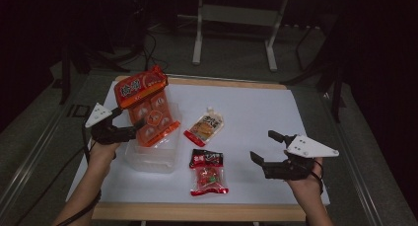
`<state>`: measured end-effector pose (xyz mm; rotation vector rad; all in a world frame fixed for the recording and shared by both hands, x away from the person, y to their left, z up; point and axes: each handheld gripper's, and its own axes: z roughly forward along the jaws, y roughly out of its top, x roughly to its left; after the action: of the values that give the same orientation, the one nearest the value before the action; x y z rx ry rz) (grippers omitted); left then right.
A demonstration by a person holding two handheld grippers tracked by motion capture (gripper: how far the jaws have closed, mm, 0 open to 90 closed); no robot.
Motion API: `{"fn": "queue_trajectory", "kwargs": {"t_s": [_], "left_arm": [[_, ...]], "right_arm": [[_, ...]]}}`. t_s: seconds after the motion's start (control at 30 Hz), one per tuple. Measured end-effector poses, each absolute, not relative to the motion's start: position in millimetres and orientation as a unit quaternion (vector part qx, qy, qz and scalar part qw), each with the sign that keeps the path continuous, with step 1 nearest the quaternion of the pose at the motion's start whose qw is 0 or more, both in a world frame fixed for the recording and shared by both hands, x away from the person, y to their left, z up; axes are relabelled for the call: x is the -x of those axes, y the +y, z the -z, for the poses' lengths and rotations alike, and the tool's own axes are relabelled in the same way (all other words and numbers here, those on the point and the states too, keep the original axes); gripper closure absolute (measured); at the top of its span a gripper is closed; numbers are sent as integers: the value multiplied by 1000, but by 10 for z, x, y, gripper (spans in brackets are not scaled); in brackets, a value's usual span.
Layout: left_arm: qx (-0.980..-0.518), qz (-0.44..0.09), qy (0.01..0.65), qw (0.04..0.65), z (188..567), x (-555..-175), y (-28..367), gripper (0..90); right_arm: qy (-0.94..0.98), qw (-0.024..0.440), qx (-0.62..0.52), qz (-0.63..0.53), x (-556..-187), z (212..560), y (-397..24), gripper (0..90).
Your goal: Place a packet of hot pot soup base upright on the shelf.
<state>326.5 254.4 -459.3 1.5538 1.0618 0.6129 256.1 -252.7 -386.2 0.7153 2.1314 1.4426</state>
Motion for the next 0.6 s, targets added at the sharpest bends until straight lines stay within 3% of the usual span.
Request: {"fn": "queue_trajectory", "kwargs": {"t_s": [0.33, 0.4, 0.6], "left_arm": [[-679, -258, 435, 532, 4493, -3072, 2584, 16], [-677, -256, 431, 539, 4467, -2999, 2595, 15], [-672, -243, 424, 556, 4440, -2826, 2627, 15]], "right_arm": [[786, 227, -245, -520, -2596, 3904, -2498, 145], [786, 222, -245, -522, -2607, 3920, -2483, 182], [784, 218, -246, -527, -2644, 3945, -2478, 182]]}}
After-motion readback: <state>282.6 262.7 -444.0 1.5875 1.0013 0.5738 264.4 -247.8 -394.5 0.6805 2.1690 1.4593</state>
